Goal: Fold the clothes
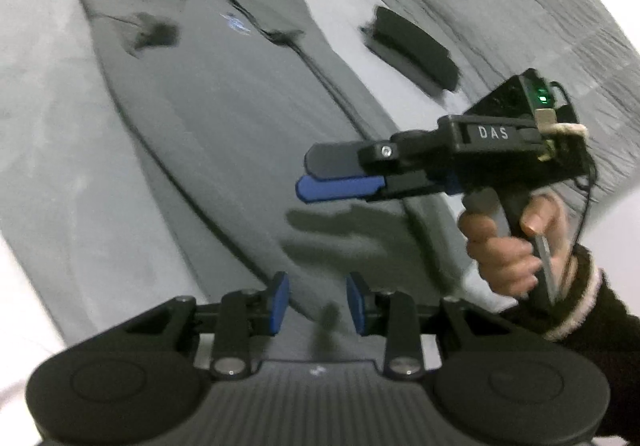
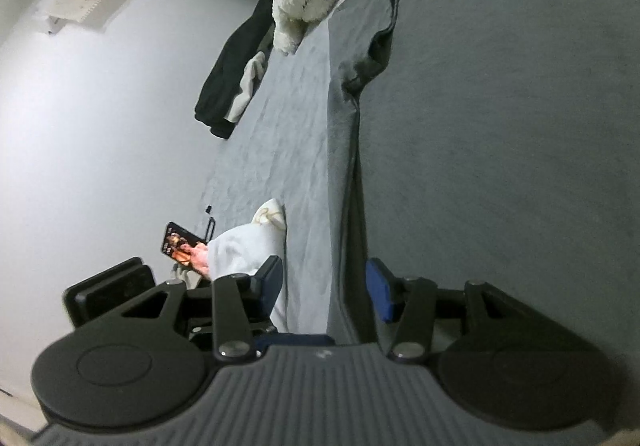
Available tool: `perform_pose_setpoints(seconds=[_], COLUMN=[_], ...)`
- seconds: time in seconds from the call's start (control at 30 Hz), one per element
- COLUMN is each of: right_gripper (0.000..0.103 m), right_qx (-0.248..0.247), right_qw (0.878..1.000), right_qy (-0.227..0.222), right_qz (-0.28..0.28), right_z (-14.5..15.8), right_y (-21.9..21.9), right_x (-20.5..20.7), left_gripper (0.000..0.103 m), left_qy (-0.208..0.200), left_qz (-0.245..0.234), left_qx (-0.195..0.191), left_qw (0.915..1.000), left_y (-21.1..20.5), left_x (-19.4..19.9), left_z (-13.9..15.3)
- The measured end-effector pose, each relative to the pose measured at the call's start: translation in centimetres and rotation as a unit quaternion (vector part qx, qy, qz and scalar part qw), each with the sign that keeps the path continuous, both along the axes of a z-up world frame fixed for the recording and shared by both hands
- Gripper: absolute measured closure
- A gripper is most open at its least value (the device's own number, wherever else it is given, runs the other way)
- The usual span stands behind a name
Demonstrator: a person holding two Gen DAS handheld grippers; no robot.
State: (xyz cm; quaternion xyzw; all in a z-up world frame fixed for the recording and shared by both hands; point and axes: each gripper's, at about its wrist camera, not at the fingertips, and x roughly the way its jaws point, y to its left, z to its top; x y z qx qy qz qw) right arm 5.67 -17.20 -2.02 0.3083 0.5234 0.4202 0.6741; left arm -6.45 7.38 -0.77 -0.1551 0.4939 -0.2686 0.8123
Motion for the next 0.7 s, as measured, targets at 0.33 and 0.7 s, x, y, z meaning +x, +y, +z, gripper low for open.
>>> perform_pose_setpoints(seconds=[0.33,0.7], right_gripper=[0.055,0.098], right_qx=[-0.028,-0.038], right_qw=[0.999,0.996], right_qy=[-0.004,-0.065], right_qz=[-0.021,-0.042], right_z=[-1.7,-0.6], right_y=[3.9,4.2], right_x=[1.5,1.4], left_gripper=[0.065,0.061], left_qy=[-0.045,-0.044], left_qz=[0.018,0.023], left_qx=[0.039,0.026], left_qw=[0.9981,0.9984], left_y=[0.6,1.8], left_x=[-0.1,-0.1], left_z=[-1.5,-1.4])
